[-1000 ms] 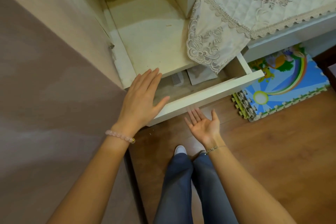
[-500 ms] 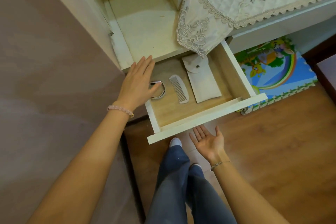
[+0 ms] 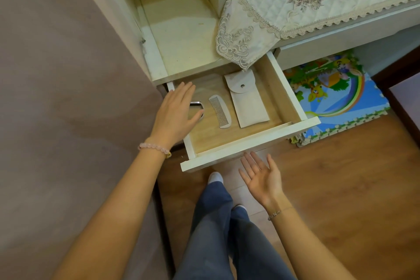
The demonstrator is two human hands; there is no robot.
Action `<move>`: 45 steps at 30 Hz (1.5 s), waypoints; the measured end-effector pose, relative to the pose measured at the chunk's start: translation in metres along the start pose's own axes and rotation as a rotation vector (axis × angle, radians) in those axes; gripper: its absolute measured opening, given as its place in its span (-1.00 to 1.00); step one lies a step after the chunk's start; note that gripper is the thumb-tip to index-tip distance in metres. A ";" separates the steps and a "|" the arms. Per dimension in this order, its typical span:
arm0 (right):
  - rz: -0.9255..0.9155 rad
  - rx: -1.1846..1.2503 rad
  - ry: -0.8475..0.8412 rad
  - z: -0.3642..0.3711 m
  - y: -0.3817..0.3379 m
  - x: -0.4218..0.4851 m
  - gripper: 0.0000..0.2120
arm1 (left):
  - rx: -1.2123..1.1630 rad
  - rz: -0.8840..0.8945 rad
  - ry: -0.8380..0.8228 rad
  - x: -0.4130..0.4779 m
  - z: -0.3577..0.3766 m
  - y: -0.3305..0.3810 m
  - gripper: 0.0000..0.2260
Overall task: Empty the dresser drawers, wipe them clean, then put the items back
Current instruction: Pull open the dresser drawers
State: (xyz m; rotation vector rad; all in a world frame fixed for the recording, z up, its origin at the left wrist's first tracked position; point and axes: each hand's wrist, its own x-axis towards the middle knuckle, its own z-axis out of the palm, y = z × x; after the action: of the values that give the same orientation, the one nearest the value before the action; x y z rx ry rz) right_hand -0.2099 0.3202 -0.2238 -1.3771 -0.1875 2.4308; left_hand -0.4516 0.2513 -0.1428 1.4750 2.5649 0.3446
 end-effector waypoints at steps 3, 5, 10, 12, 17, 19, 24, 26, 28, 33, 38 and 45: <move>-0.133 -0.217 -0.011 0.001 -0.010 -0.025 -0.57 | -0.029 -0.007 0.042 -0.018 -0.008 0.016 -0.46; -0.293 -0.443 0.003 0.006 -0.018 -0.044 -0.67 | -0.022 0.000 0.068 -0.032 -0.013 0.027 -0.48; -0.681 -0.995 -0.052 0.027 -0.039 -0.080 -0.68 | 0.049 0.008 0.113 -0.064 -0.027 0.045 -0.49; -0.800 -1.241 -0.073 0.032 -0.048 -0.085 -0.63 | 0.067 -0.003 0.129 -0.073 -0.033 0.051 -0.48; -1.045 -1.635 -0.153 0.045 -0.067 -0.094 -0.54 | 0.087 -0.041 0.154 -0.093 -0.048 0.060 -0.47; -1.092 -1.711 -0.173 0.051 -0.071 -0.098 -0.50 | 0.096 -0.039 0.172 -0.098 -0.055 0.064 -0.47; -1.218 -1.791 -0.162 0.063 -0.080 -0.111 -0.46 | 0.099 -0.003 0.192 -0.099 -0.069 0.071 -0.49; -1.248 -1.804 -0.132 0.069 -0.084 -0.116 -0.44 | 0.104 0.015 0.204 -0.094 -0.074 0.075 -0.49; -1.286 -1.824 -0.098 0.074 -0.088 -0.120 -0.42 | 0.106 0.054 0.223 -0.087 -0.078 0.078 -0.49; -1.328 -1.844 0.023 0.083 -0.097 -0.129 -0.41 | 0.077 0.148 0.227 -0.069 -0.086 0.080 -0.49; -1.314 -1.828 0.174 0.085 -0.104 -0.137 -0.39 | 0.052 0.254 0.171 -0.051 -0.081 0.085 -0.49; -1.260 -1.719 0.384 0.064 -0.124 -0.148 -0.45 | 0.012 0.419 0.134 -0.014 -0.068 0.116 -0.50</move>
State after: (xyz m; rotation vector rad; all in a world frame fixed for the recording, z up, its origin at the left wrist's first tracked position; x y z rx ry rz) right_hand -0.1663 0.3865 -0.0370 -1.2549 -2.3980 0.5387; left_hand -0.3656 0.2878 -0.0445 2.0565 2.3347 0.4948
